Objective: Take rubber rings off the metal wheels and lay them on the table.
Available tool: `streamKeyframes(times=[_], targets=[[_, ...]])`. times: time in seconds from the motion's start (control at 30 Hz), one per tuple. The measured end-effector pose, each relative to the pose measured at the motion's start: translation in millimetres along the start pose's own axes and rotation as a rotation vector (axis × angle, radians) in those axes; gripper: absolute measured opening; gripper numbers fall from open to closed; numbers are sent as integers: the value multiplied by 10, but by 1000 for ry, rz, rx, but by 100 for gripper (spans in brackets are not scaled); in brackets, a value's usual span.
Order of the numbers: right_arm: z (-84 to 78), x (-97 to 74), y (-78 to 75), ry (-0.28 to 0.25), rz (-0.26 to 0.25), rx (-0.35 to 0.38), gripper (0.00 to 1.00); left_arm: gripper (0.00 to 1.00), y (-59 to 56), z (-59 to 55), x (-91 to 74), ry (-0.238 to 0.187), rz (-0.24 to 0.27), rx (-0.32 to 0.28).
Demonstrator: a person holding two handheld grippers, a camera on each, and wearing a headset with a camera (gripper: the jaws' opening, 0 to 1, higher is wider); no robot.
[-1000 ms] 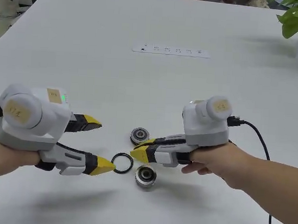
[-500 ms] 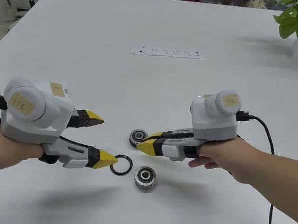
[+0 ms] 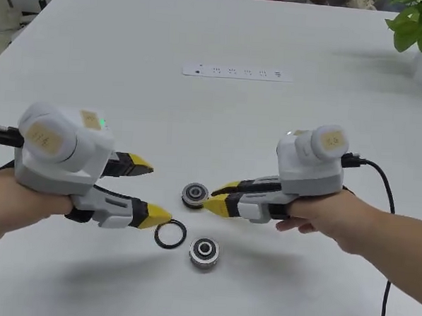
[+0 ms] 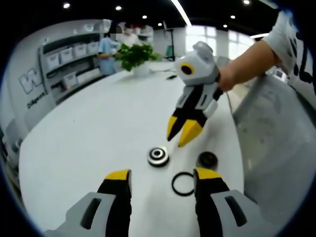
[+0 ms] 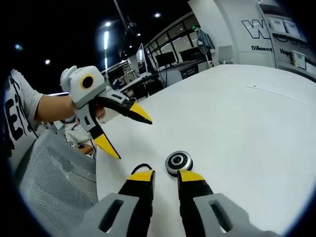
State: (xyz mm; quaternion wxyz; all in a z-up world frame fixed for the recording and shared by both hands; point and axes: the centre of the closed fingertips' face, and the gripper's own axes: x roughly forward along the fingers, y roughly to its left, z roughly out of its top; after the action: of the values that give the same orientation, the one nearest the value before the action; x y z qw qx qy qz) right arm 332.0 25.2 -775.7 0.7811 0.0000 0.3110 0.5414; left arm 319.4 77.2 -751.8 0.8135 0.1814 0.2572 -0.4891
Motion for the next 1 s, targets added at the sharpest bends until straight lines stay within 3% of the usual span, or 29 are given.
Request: streamKeyframes(times=[0.6,1.0], targets=[[-84,81,-172,29,-35,-82,20,41,78,22,208,8,-15,-21],[-135,159,-208,36,-33,-116,21,35,60,18,344,14,-42,-31]])
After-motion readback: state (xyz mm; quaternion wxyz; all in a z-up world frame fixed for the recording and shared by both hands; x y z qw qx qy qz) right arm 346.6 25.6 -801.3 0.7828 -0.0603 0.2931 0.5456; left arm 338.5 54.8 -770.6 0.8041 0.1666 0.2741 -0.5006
